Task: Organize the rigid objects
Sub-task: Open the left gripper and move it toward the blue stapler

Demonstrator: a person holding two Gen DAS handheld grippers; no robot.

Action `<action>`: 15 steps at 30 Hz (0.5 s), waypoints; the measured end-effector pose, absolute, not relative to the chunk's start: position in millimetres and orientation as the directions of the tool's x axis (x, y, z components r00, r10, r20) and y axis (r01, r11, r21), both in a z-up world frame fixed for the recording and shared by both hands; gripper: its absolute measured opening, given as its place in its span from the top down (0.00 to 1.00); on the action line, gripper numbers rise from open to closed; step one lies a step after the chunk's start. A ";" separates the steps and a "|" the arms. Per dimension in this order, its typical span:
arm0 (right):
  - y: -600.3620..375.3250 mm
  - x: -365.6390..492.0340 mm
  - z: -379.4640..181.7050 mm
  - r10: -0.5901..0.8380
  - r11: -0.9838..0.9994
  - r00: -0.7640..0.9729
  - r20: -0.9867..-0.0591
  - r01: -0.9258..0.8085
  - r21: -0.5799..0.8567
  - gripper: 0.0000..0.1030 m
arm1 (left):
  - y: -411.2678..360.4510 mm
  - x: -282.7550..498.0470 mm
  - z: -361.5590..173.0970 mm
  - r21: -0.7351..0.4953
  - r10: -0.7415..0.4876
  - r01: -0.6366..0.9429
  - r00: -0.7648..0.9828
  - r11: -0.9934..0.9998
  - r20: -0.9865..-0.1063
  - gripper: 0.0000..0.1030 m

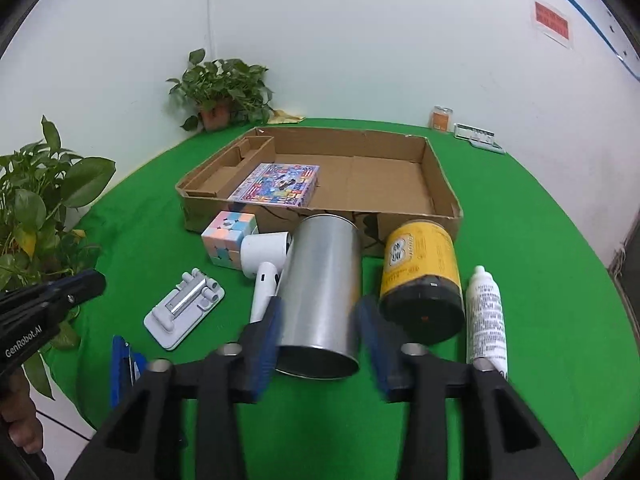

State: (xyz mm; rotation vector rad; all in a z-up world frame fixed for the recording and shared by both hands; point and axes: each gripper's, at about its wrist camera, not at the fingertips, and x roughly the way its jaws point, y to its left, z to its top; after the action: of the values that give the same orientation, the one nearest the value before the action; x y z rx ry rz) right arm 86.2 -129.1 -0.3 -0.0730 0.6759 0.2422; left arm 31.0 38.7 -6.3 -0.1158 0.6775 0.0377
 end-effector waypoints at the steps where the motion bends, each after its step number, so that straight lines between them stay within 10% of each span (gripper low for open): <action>1: -132.0 83.4 -0.6 0.207 0.969 0.758 -0.619 -0.245 0.024 0.01 | 39.2 31.2 -7.3 -0.085 0.011 -0.084 0.775 0.993 -0.632 0.31; 2: -135.2 79.0 1.1 0.218 0.968 0.768 -0.602 -0.248 0.035 0.02 | 40.3 30.3 -9.3 -0.093 0.015 -0.095 0.775 0.991 -0.632 0.01; 15: -145.4 61.9 -5.1 0.201 0.969 0.785 -0.586 -0.249 -0.001 0.01 | 43.2 35.0 -20.5 -0.164 -0.033 -0.086 0.790 0.983 -0.613 0.00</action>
State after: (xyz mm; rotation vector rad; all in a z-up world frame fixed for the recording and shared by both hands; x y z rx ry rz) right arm 61.9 -145.4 -5.1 -0.0800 0.6224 0.2427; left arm 35.0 43.2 -20.5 -0.1873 0.6609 0.0285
